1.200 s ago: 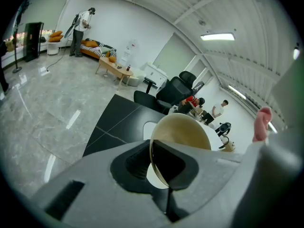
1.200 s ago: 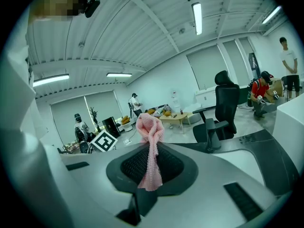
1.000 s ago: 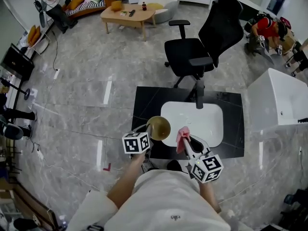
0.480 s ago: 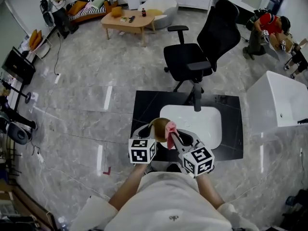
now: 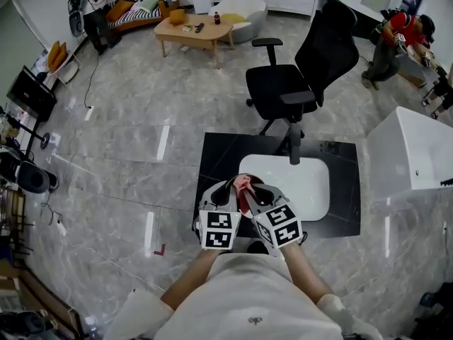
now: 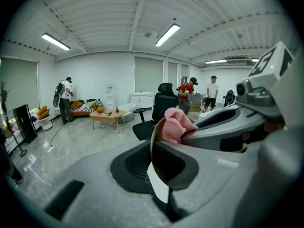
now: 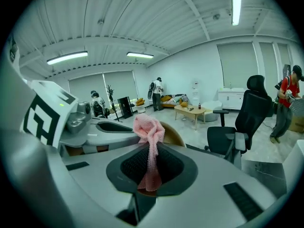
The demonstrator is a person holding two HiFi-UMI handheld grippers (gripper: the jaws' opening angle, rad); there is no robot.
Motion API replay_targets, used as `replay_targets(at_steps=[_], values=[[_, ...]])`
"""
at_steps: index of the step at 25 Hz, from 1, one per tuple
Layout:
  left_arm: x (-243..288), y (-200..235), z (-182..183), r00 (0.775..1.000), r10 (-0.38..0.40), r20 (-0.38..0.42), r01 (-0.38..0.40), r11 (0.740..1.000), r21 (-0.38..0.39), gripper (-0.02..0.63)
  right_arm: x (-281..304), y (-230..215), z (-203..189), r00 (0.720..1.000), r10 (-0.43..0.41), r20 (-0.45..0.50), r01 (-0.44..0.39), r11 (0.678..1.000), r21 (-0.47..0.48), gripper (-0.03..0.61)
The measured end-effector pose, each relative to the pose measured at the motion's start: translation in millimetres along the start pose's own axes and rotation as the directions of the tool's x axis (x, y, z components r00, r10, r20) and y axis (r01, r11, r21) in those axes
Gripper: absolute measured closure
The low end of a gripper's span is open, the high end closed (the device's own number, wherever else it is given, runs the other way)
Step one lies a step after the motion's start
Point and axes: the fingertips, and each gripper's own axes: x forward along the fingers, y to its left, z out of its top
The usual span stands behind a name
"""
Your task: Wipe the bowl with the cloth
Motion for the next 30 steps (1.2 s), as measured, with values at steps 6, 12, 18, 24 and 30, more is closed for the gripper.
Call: replay_targets(at_steps=[6,12,18,24,30], values=[[-0.7,-9.2,-2.0,1.0,-0.021,0.001,0.021,1.0,0.022,0.594,9.3,-1.4,-1.8,0.996,-0.065,-0.064,0.058,0.993,-0.098,0.552],[-3.6,-18.0,-1.4,0.999,-0.034,0.012,0.034,0.998,0.045,0.594,9.9,-1.3,1.4,0.997,-0.063,-0.055,0.058,0.995,-0.079,0.552],[-8.2,-20.7,3.1,0.998,-0.054,0.033,0.051,0.996,0.068,0.591,12.8,1.1,-0.7,0.999,-0.023,-0.028,0.021,0.998,-0.062,0.552],[-12.6,-19.6,6.7,0.997,-0.064,0.048,0.061,0.996,0.06,0.583,14.5,7.5,-6.5,0.998,0.052,-0.018,-0.054,0.996,-0.076,0.552],[-15.2,-23.6,10.7,0.995,-0.075,0.06,0.071,0.994,0.08,0.577,17.0,23.2,-22.4,0.985,0.137,-0.102,-0.149,0.981,-0.127,0.552]])
